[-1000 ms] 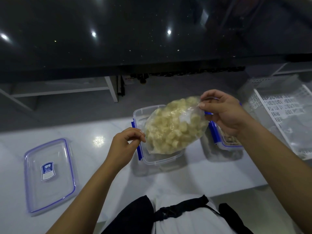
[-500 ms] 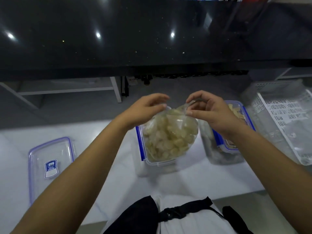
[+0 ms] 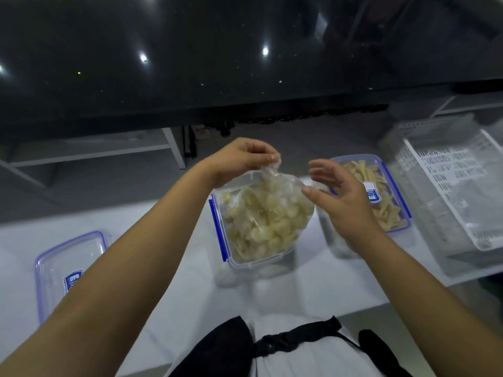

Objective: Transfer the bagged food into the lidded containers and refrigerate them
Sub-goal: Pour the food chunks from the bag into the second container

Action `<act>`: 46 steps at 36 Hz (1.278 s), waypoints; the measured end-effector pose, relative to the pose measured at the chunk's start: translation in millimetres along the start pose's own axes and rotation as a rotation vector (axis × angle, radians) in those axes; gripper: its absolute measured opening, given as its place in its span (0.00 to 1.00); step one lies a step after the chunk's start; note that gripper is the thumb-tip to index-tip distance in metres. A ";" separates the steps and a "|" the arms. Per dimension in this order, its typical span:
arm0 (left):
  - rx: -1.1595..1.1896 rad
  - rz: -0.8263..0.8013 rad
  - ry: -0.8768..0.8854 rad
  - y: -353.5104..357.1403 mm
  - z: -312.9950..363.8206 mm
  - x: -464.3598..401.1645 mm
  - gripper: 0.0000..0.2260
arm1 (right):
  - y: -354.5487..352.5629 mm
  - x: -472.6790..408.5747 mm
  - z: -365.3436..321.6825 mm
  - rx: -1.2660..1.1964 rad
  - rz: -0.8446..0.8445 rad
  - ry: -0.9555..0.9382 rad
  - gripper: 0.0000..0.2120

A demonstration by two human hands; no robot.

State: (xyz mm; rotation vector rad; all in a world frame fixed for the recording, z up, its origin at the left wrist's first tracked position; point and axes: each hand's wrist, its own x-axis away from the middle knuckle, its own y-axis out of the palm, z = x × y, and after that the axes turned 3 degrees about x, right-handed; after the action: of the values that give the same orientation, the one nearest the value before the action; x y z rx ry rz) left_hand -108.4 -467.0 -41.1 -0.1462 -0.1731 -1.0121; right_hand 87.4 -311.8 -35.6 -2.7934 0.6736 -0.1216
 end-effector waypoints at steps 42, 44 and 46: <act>0.325 0.479 0.207 -31.8 -28.2 58.4 0.07 | 31.4 18.9 14.4 -0.370 0.051 0.214 0.15; 0.255 0.449 0.170 -31.4 -33.9 58.8 0.07 | 37.1 29.2 22.4 -0.366 0.044 0.287 0.16; 0.177 0.416 0.120 -31.1 -37.4 60.5 0.08 | 41.0 40.5 31.1 -0.348 0.040 0.325 0.15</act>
State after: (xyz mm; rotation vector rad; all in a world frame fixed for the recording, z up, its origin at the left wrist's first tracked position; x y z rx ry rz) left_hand -100.7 -540.9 -63.6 0.0408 -0.1152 -0.5851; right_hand 110.0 -358.1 -76.0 -3.1234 0.9014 -0.5039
